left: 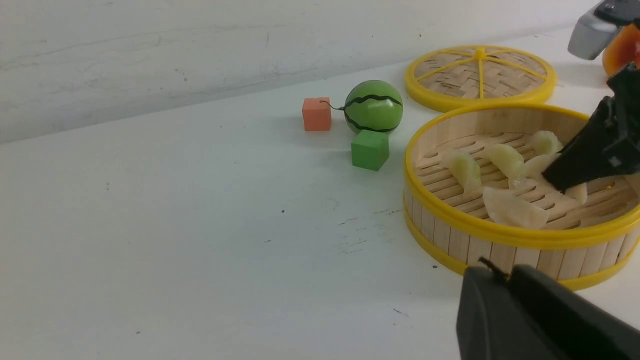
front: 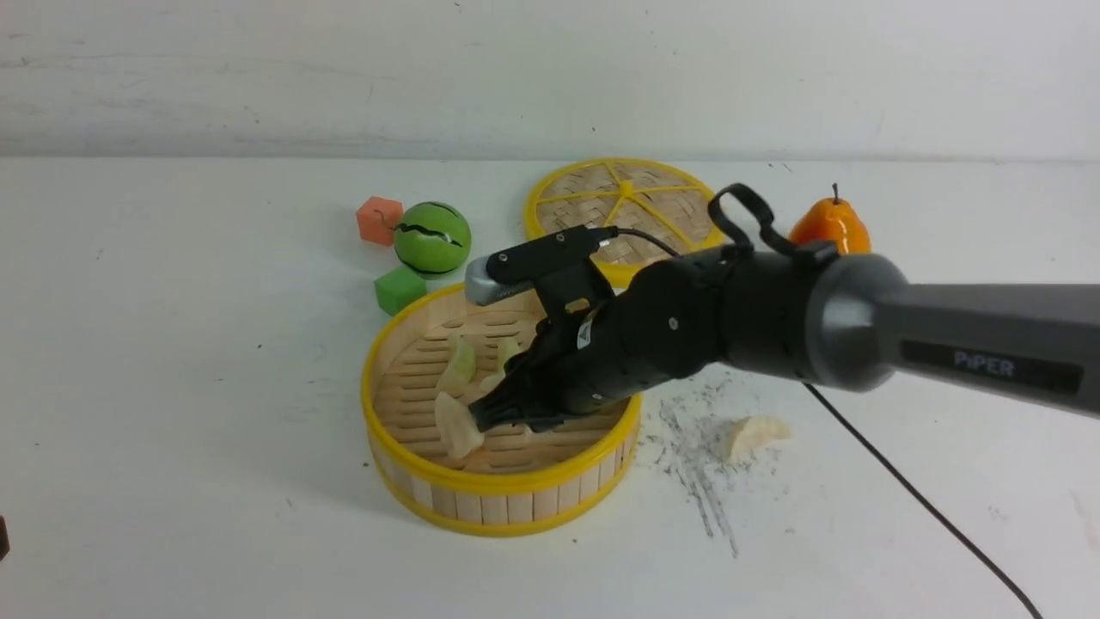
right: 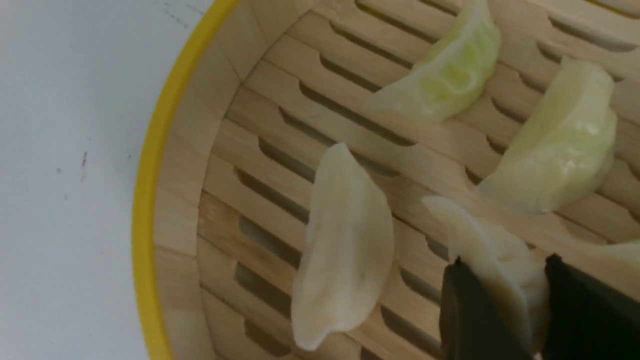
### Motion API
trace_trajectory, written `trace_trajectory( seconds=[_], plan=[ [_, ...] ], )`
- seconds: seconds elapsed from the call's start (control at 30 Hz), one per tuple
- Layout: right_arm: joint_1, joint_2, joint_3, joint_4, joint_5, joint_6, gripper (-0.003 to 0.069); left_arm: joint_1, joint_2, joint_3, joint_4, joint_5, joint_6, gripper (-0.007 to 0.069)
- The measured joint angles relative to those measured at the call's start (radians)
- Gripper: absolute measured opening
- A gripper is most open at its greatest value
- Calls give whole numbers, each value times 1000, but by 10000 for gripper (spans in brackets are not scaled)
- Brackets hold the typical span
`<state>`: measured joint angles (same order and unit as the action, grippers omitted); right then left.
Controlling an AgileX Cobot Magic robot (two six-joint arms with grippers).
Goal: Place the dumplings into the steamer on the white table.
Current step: 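Place the dumpling in the bamboo steamer basket with the right gripper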
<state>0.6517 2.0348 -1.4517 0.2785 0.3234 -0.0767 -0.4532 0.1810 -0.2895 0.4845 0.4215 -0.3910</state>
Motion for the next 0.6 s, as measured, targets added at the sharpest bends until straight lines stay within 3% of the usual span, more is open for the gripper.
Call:
trace_trajectory(
  seconds=[0.13, 0.47, 0.6],
  plan=[
    [0, 26, 0, 14, -11, -1, 204, 0, 0, 0, 0, 0, 0, 50],
    [0, -3, -13, 26, 80, -1, 419, 0, 0, 0, 0, 0, -23, 59],
    [-9, -116, -57, -58, 178, -4, 437, 0, 0, 0, 0, 0, -23, 59]
  ],
)
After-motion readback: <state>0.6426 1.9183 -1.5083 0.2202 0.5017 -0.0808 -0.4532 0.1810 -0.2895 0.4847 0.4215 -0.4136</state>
